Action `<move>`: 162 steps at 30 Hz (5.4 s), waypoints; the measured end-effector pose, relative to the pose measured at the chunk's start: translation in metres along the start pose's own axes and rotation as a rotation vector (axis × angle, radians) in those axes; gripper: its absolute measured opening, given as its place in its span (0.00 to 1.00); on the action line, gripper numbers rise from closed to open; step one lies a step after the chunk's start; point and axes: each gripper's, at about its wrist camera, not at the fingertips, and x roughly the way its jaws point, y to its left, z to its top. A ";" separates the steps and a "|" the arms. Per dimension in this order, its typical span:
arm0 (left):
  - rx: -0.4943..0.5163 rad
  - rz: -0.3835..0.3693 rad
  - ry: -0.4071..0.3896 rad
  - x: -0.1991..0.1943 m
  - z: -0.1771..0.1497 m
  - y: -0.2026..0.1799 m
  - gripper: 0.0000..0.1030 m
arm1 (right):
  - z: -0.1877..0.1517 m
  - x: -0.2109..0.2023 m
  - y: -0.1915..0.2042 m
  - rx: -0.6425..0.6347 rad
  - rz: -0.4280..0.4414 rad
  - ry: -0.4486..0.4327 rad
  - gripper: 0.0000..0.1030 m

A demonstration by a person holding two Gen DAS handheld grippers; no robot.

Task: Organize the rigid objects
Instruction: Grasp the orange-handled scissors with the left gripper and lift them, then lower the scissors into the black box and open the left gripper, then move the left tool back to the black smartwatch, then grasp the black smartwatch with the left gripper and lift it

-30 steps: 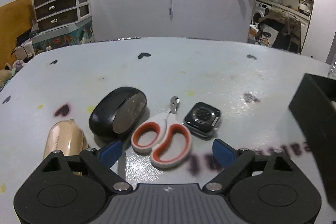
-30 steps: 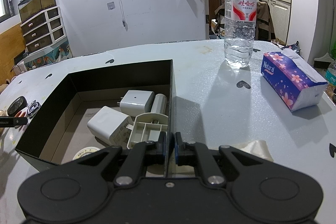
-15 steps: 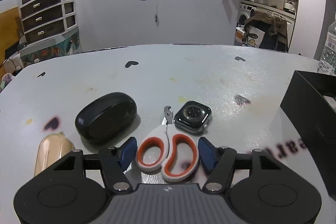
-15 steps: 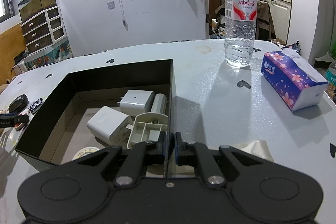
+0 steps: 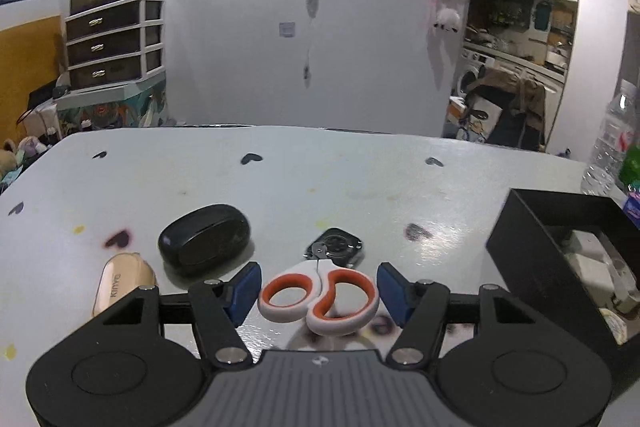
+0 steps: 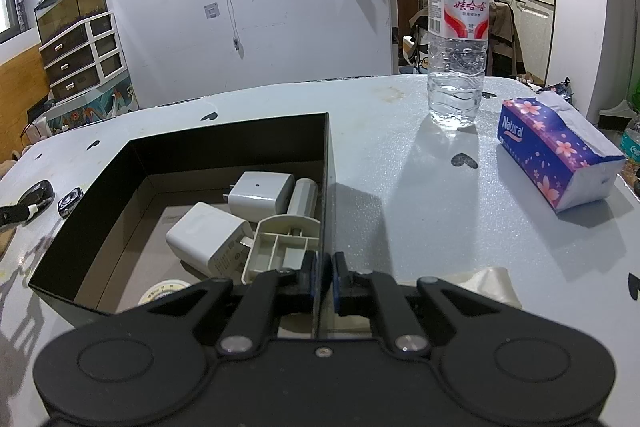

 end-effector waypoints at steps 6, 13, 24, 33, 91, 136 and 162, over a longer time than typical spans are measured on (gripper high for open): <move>0.036 -0.011 0.132 0.013 -0.014 -0.013 0.62 | 0.000 0.000 0.000 0.000 0.000 0.000 0.08; 0.044 -0.003 0.169 0.021 -0.024 -0.016 0.62 | 0.000 0.000 0.000 0.000 0.000 0.000 0.08; -0.075 -0.079 0.037 -0.012 0.009 -0.019 0.62 | 0.000 0.000 0.000 0.000 0.000 0.000 0.08; 0.056 -0.274 -0.066 -0.031 0.037 -0.092 0.62 | 0.000 0.000 0.000 0.000 0.001 0.000 0.08; 0.385 -0.505 0.181 -0.018 0.022 -0.178 0.99 | 0.000 0.000 0.001 -0.001 0.002 0.001 0.08; -0.204 0.087 0.055 0.089 0.013 -0.050 0.72 | -0.001 -0.001 0.001 0.000 0.003 0.002 0.08; -0.157 0.156 -0.025 0.111 0.020 -0.051 0.46 | 0.000 -0.001 0.000 -0.002 0.002 0.001 0.08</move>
